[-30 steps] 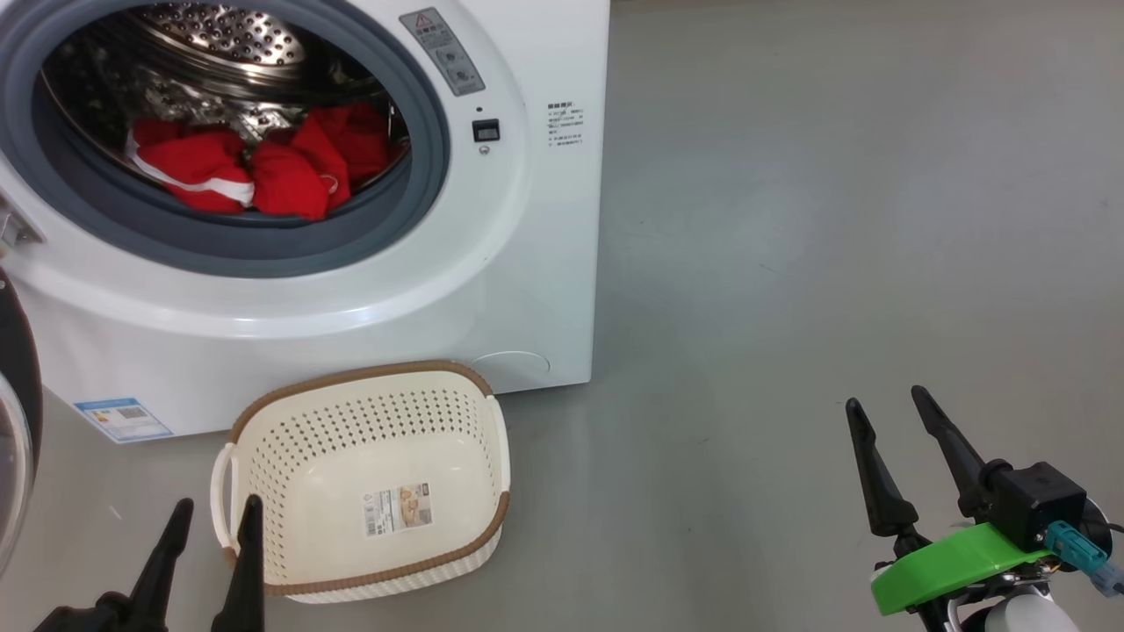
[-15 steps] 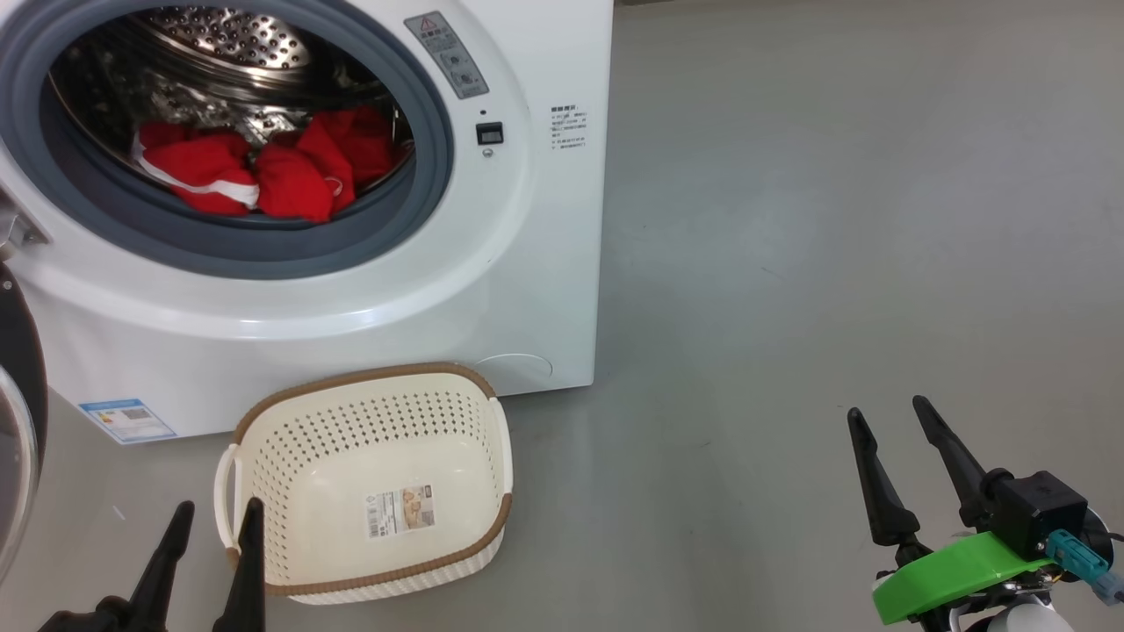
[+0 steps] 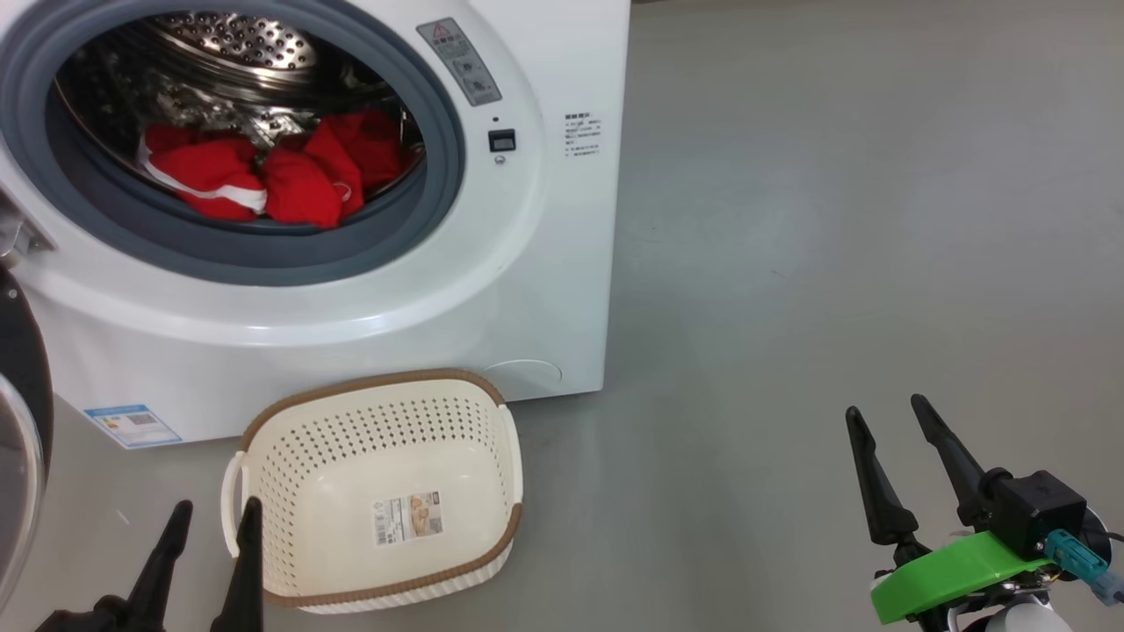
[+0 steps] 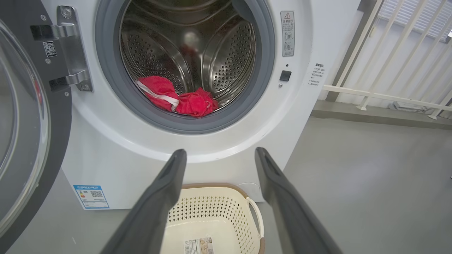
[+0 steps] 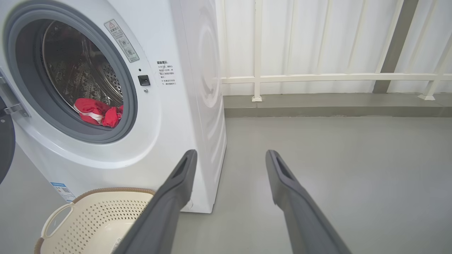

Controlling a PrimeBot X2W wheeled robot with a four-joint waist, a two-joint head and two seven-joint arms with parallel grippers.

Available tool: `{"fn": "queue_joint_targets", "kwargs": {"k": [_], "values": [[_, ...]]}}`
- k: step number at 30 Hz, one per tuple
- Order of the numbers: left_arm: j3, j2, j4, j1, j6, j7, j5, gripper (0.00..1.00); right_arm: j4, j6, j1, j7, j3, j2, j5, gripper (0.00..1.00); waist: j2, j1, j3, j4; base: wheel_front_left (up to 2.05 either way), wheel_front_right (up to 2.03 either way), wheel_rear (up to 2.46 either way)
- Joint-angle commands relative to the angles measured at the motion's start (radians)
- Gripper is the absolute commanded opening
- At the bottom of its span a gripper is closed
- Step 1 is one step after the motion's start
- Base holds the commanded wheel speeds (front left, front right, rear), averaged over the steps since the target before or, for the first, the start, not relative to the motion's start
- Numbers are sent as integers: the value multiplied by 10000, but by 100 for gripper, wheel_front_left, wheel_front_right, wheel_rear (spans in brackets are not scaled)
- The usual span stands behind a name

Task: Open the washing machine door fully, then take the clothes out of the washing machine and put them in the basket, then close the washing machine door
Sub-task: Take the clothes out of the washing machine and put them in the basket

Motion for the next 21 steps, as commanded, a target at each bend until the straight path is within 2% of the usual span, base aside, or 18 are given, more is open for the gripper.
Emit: {"fn": "queue_joint_targets", "kwargs": {"k": [1,14,21], "values": [[298,303,-287,-400,15,-51,-69,100,-294,63,-196,-65,192,-47,-41,100,0,0,42,8,86,-139,54],[415,371,-255,-526,15,-51,12,100,-307,63,-259,-65,212,16,-70,100,0,0,177,-39,83,-129,46],[453,313,-205,-537,15,-51,68,100,-307,63,-252,-65,246,41,-64,100,0,0,155,-42,28,-36,8]]}}
